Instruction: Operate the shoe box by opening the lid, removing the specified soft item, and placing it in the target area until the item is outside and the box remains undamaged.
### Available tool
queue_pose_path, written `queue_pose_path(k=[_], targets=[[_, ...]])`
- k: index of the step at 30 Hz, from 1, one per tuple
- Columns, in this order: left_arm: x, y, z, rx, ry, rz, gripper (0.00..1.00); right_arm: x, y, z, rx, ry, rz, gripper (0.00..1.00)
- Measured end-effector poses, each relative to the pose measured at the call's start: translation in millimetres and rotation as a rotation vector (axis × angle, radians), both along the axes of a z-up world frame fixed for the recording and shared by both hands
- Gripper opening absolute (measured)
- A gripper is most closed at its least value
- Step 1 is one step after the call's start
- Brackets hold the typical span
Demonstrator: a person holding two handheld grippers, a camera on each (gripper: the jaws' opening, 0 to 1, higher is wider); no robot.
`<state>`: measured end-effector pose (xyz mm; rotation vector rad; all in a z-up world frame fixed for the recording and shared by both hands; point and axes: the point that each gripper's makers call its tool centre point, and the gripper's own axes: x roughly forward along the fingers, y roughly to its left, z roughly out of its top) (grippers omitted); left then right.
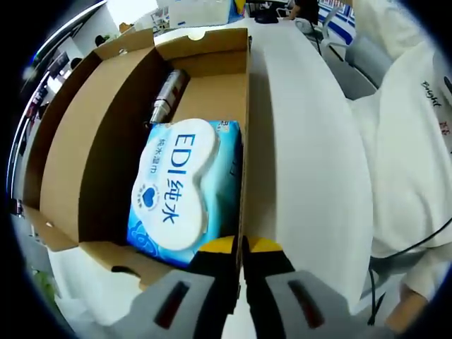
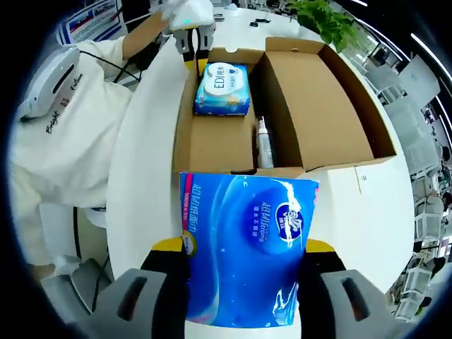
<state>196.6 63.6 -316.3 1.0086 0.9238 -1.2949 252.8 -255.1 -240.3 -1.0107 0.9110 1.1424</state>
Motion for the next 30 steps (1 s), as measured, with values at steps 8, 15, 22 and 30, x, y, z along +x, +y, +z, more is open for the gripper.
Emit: queue_pose_path(k=[8, 15, 22, 30], targets=[[0.3, 0, -0.3, -0.002, 0.001, 0.0, 0.03, -12, -24, -22.9, -0.065, 0.057, -0.006, 0.61], [9.8, 0, -0.6, -0.001, 0.003, -0.001, 0.03, -18, -29, -32.7, -0.102, 0.073, 0.028, 0.61], [14.7, 0, -0.9, -0.002, 0.003, -0.001, 0.03, -17, -31, -45.2, -0.115, 0.081, 0.024, 0.61], [15.9, 0, -0.6, -0.004, 0.001, -0.002, 0.03, -21, -32, -67.3, -0.148, 0.107, 0.039, 0.61]])
